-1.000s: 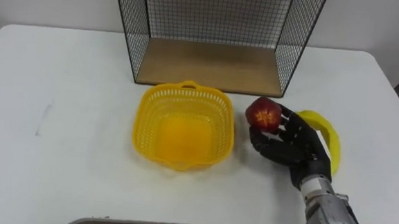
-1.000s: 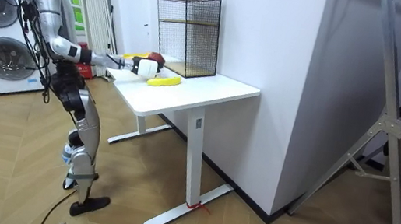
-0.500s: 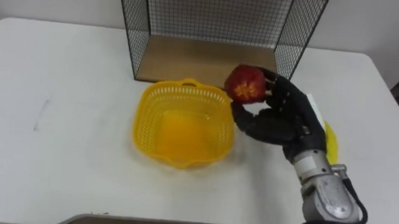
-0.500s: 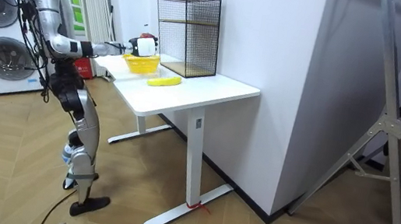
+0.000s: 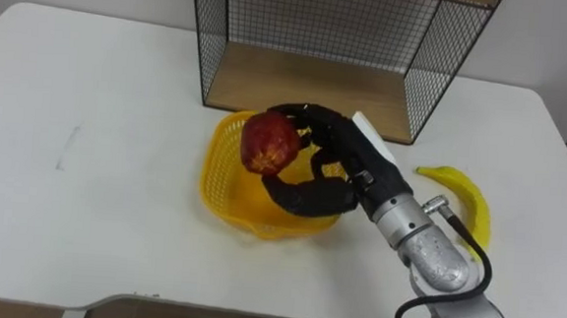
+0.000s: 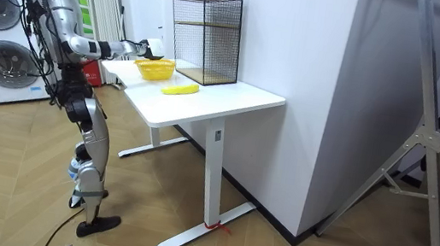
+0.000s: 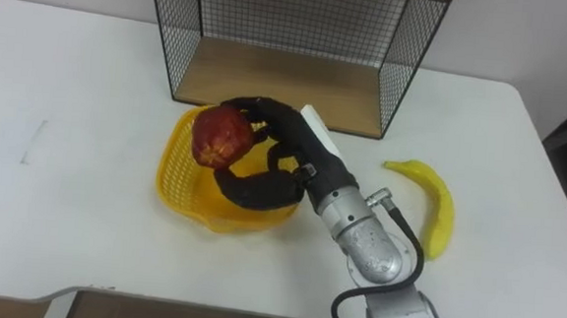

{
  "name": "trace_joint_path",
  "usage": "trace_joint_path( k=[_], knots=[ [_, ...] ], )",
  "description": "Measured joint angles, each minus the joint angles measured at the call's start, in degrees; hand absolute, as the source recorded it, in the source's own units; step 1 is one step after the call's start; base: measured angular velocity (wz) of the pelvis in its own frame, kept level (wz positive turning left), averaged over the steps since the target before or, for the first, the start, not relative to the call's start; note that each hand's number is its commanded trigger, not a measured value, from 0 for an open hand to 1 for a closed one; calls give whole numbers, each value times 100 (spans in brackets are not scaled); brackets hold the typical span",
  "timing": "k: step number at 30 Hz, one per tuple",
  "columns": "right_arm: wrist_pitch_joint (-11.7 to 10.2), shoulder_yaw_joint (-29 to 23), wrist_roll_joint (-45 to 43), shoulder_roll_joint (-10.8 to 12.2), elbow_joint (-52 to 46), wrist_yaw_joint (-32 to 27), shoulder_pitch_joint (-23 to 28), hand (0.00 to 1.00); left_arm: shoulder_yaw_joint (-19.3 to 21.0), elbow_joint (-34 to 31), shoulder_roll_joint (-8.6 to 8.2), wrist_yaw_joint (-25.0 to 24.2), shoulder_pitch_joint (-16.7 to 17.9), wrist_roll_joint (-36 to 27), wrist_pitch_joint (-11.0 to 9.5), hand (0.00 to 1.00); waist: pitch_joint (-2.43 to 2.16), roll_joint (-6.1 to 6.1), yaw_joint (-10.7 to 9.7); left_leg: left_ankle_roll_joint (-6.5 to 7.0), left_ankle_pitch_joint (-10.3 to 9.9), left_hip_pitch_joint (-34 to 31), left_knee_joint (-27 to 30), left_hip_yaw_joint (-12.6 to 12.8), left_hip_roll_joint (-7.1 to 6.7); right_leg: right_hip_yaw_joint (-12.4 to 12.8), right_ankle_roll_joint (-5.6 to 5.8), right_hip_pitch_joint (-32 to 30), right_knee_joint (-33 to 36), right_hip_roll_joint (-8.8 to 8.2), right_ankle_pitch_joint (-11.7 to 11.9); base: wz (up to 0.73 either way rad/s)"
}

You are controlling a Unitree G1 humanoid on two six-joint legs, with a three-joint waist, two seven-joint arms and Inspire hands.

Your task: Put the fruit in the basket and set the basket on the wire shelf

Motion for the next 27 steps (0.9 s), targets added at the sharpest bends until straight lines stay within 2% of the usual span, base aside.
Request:
trace_joint_path(
  k=[6,14,27],
  knots=[
    [58,132,-108,-45,42,-3,4,0,0,0,-4,-60,-10,-1,10,0,27,40,13,0,0,3,1,-7,3,-52,-3,17,2,-10,4,0],
    [133,142,-229,-45,128,-3,6,0,-2,0,-5,-89,-11,-1,118,0,28,41,46,0,0,2,-3,-18,3,-66,-4,31,5,-8,6,0],
    [172,142,-193,-39,128,73,6,0,-57,0,-7,-84,-26,-1,124,0,31,45,-28,0,0,0,-20,-65,2,-122,-4,50,6,-12,6,2]
  ],
)
